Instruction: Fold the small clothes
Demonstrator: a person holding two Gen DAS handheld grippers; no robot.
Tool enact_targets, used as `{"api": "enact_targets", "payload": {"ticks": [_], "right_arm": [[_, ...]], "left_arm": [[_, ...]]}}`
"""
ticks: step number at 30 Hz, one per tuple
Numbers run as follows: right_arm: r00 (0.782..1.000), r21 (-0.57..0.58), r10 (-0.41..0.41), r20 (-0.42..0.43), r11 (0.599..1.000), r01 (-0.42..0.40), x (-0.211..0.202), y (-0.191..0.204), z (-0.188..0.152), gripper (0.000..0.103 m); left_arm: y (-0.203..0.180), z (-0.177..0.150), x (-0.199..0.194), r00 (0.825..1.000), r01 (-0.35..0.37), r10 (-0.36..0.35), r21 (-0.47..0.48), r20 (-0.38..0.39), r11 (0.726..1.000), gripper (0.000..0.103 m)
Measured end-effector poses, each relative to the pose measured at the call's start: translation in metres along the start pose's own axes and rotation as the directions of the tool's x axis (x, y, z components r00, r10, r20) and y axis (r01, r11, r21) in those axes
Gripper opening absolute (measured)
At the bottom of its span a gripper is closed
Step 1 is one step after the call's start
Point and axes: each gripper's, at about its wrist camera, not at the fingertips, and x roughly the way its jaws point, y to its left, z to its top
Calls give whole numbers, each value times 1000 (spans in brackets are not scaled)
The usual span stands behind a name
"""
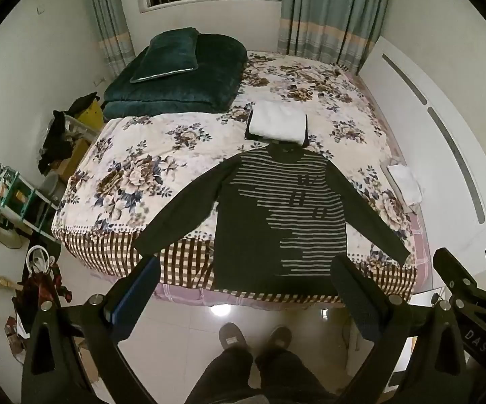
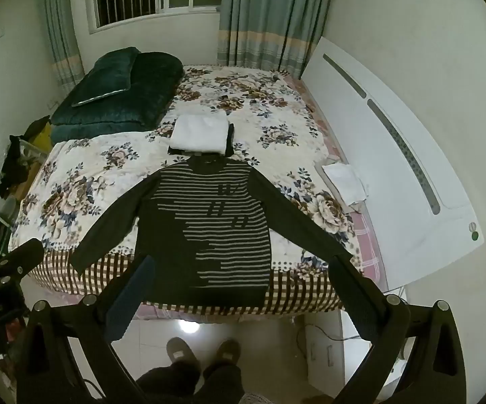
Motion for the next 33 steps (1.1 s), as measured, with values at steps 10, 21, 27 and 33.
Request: {"api": "enact_targets", "payload": {"ticks": [10, 21, 27, 33], "right_arm": [[1000, 4, 12, 2, 1000, -12, -3, 2, 4, 103], [1000, -4, 10, 8, 1000, -10, -6, 5, 1, 103], [1000, -5, 7, 12, 1000, -7, -6, 6, 1, 103], [1000, -16, 14, 17, 1000, -13, -11, 8, 3, 103]], "left_arm": [[0, -6, 2, 1000, -4, 4, -1, -5, 1000, 103], [4, -4, -2, 1000, -1, 1, -5, 0, 1000, 103], [4, -3, -2, 1000, 2, -2, -5, 1, 1000, 103], [7, -5, -3, 1000, 1, -1, -7, 3, 1000, 103]]}}
